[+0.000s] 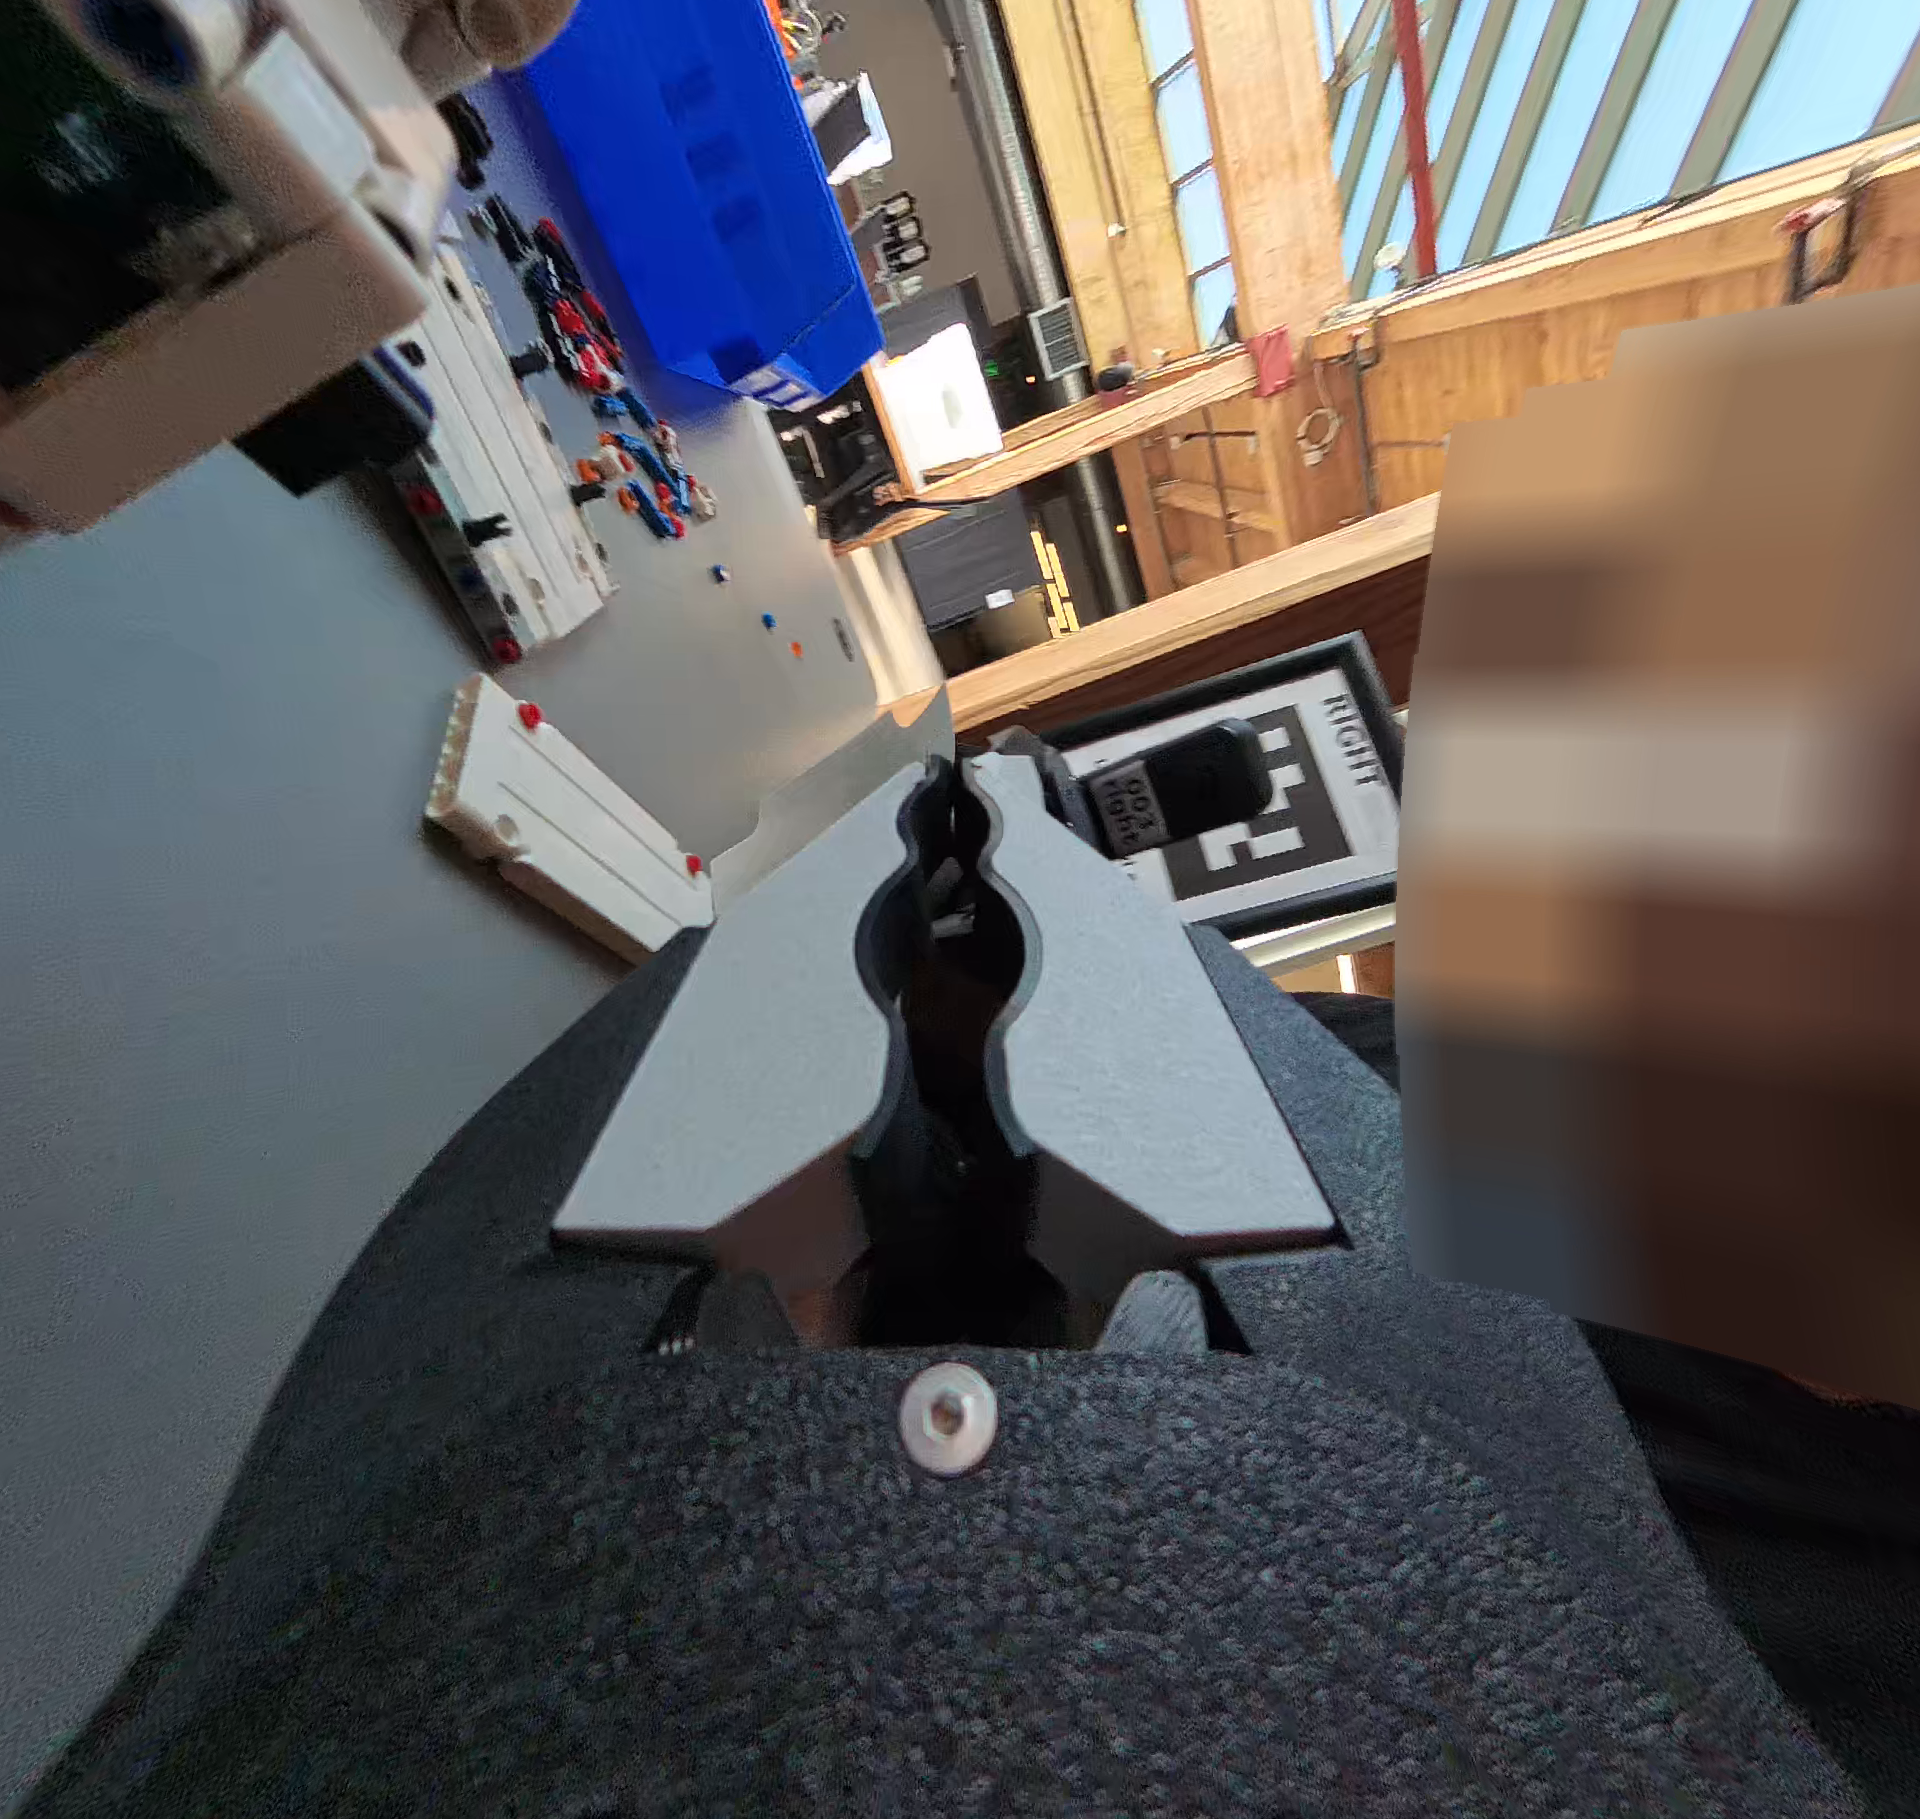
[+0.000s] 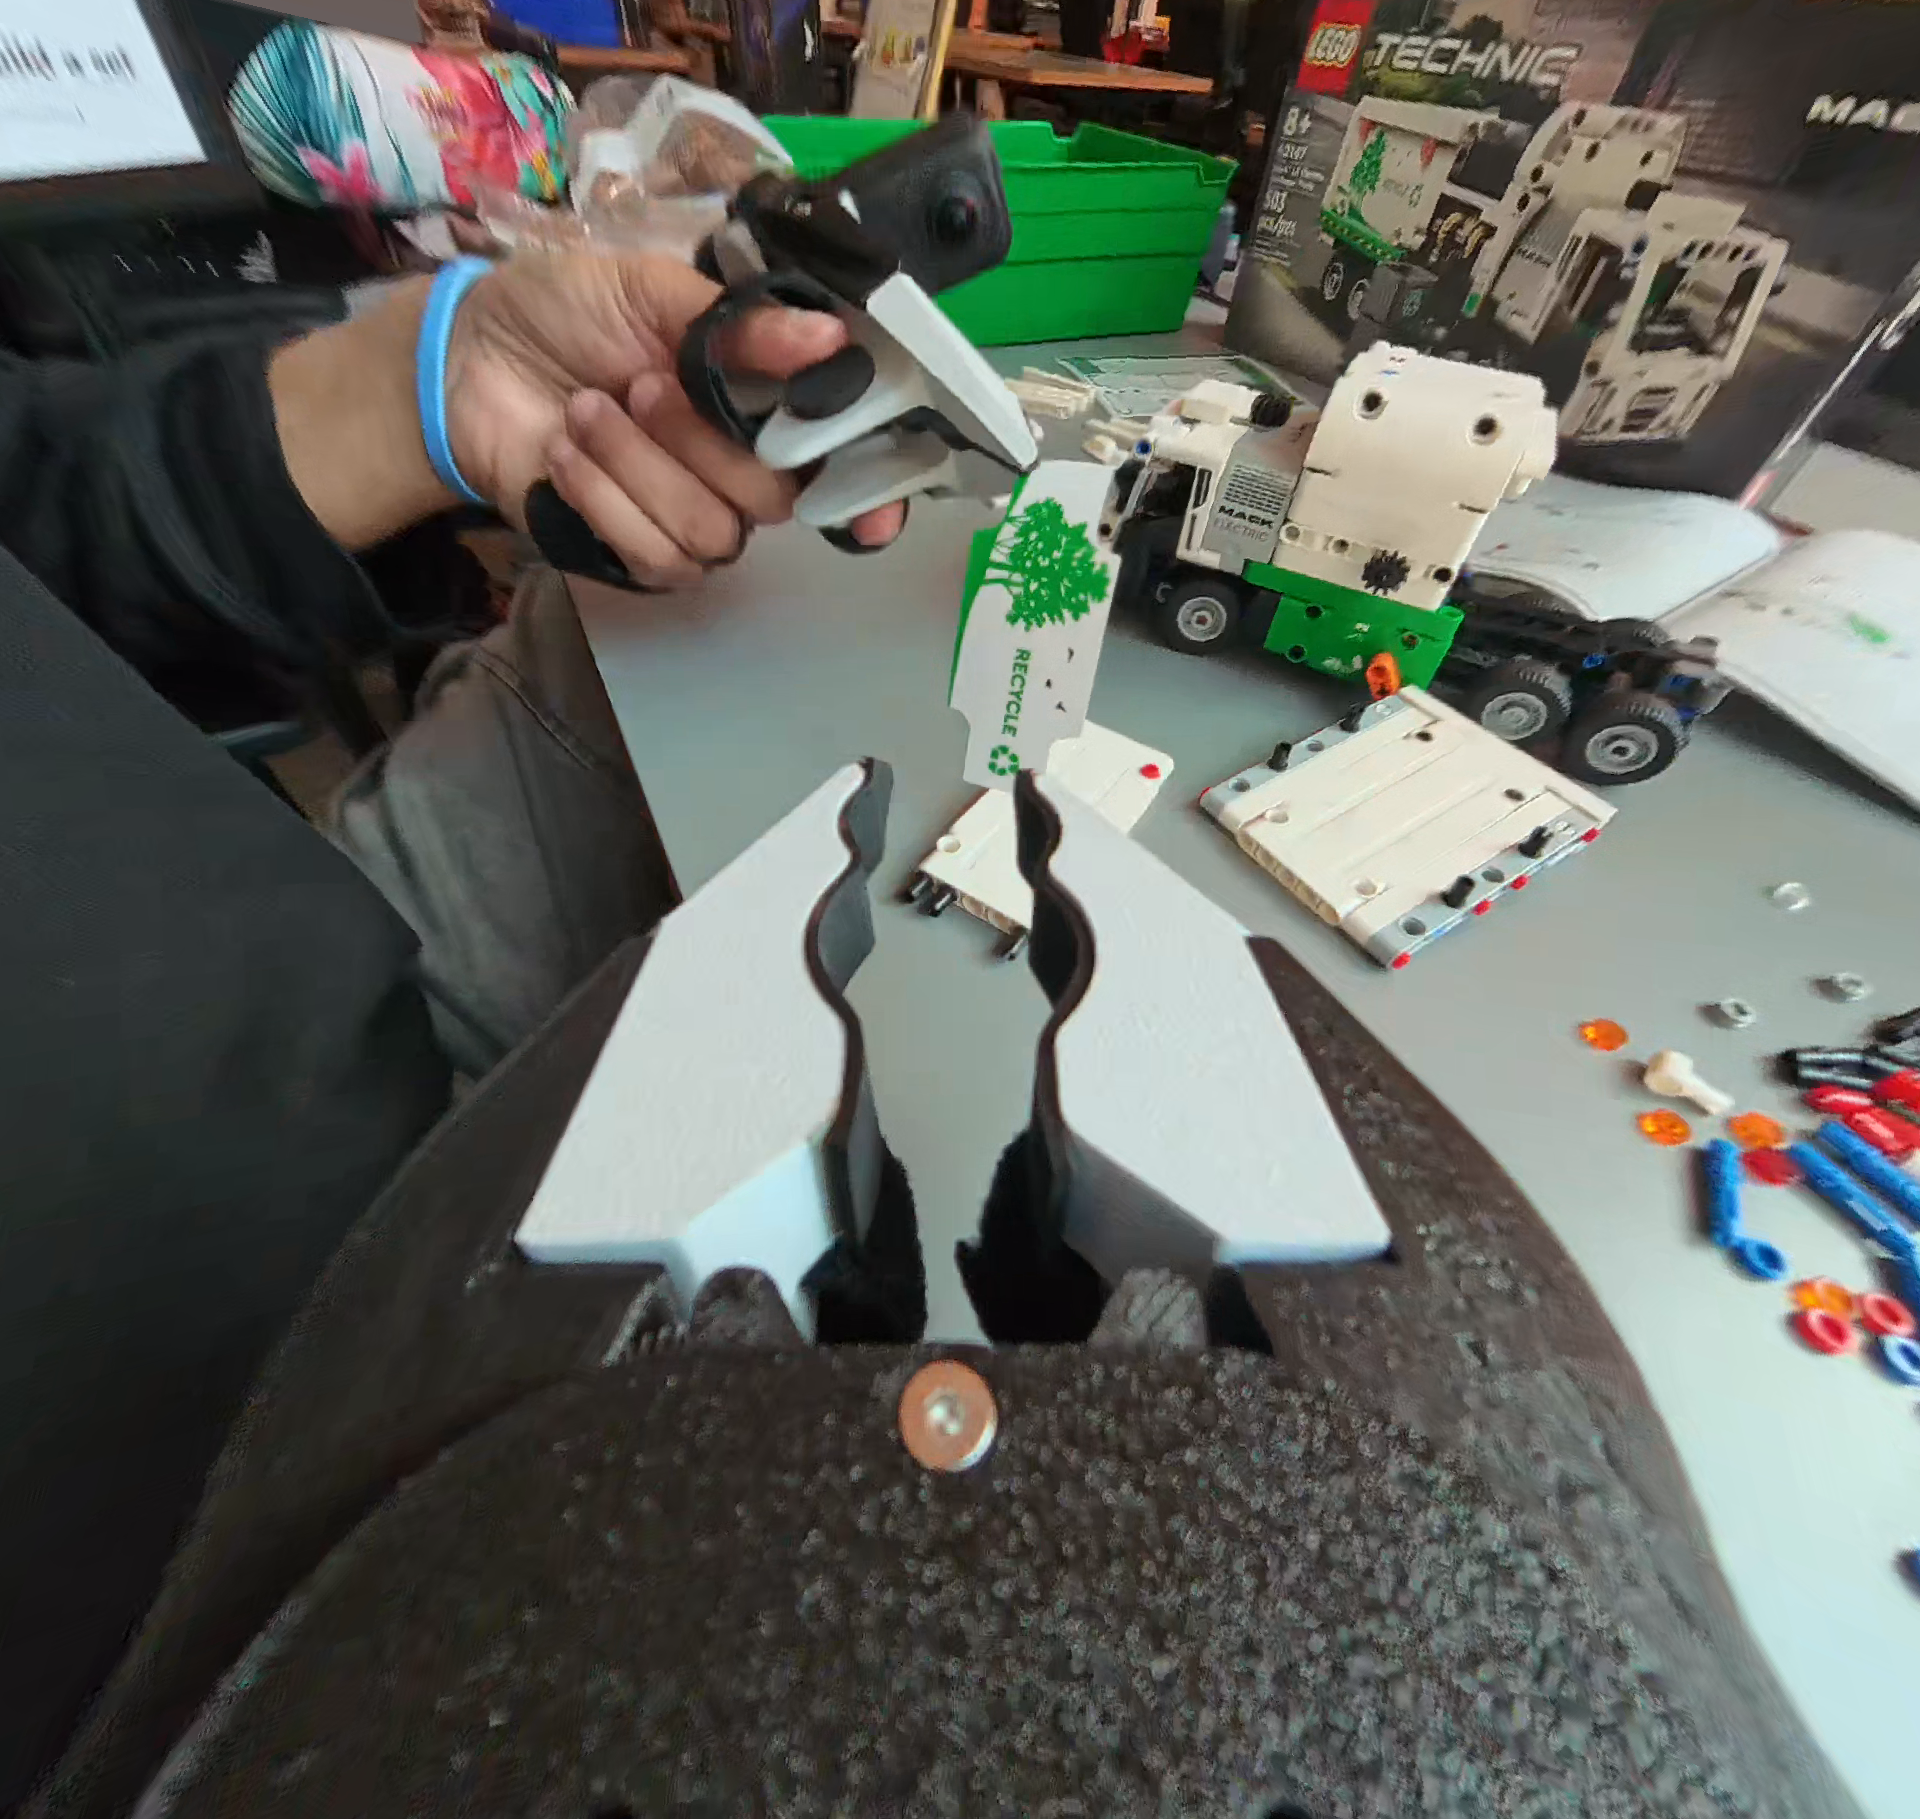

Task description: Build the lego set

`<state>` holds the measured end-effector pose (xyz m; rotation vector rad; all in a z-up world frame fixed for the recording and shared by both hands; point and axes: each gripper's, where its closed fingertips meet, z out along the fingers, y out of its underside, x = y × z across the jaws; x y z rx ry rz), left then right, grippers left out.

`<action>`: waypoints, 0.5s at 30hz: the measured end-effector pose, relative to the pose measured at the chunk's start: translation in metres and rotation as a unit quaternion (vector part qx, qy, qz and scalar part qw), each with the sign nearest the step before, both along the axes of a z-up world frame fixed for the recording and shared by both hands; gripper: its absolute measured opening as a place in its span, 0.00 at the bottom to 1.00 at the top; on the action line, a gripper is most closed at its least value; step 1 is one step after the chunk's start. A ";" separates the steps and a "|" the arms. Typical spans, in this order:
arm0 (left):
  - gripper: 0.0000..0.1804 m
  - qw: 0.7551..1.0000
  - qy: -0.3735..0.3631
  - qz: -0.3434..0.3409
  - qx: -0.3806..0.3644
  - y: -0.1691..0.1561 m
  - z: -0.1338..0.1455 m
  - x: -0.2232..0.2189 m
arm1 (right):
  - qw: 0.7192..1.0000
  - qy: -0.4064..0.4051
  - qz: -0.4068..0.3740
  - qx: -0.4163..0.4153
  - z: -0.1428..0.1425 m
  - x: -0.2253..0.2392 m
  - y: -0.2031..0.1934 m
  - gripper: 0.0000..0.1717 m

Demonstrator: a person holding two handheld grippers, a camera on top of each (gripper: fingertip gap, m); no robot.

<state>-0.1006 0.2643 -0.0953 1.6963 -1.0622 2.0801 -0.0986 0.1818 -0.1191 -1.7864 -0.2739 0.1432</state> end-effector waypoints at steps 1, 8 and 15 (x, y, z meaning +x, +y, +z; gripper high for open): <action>0.00 0.999 0.002 -0.009 -0.037 -0.001 0.002 0.001 | 0.999 0.031 0.007 -0.002 0.003 0.002 0.000 0.13; 0.00 0.997 0.037 -0.023 -0.071 0.000 -0.016 0.009 | 0.990 0.092 0.021 -0.106 -0.014 0.028 0.013 0.08; 0.00 0.996 0.069 -0.023 -0.044 0.007 -0.032 0.015 | 0.986 0.075 0.056 -0.135 -0.023 0.040 0.035 0.07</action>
